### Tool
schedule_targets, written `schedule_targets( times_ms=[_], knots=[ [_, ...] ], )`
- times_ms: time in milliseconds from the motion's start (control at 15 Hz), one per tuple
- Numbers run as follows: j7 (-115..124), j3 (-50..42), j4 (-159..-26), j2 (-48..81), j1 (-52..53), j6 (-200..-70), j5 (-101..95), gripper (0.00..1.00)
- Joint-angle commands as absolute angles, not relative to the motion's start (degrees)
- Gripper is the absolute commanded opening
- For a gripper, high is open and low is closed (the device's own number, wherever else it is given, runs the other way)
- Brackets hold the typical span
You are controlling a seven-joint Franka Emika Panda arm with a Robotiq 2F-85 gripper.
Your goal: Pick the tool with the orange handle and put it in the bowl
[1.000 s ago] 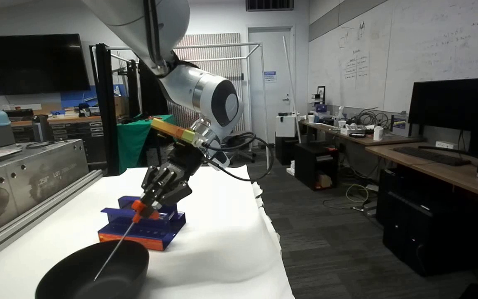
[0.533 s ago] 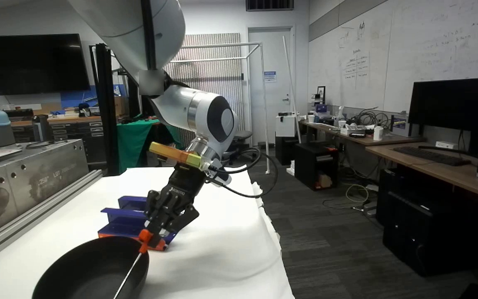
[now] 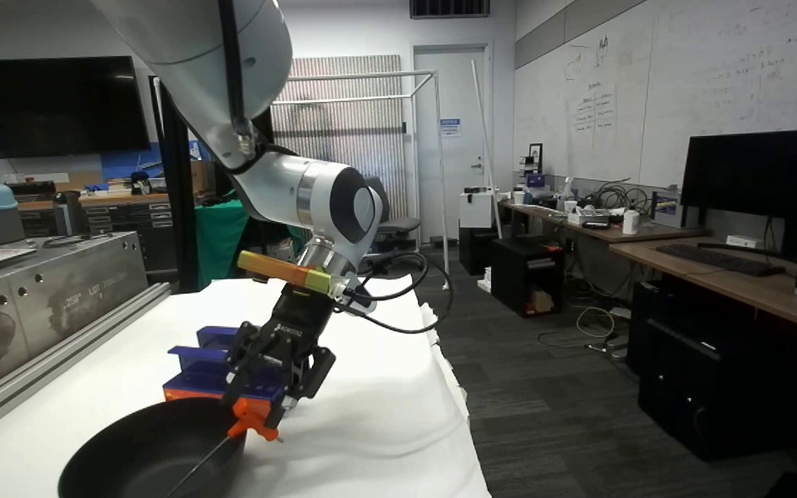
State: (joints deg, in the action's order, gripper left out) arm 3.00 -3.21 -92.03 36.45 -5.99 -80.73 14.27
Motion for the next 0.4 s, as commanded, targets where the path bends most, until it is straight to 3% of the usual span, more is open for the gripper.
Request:
schedule_targets(
  times_ms=[0,333],
  knots=[
    [1.7,-2.8,-95.2,29.0,-4.4,-87.0,13.1,0.99],
    [1.6,-1.3,-97.1,18.4,-4.0,-93.3,17.3,1.00]
  ],
)
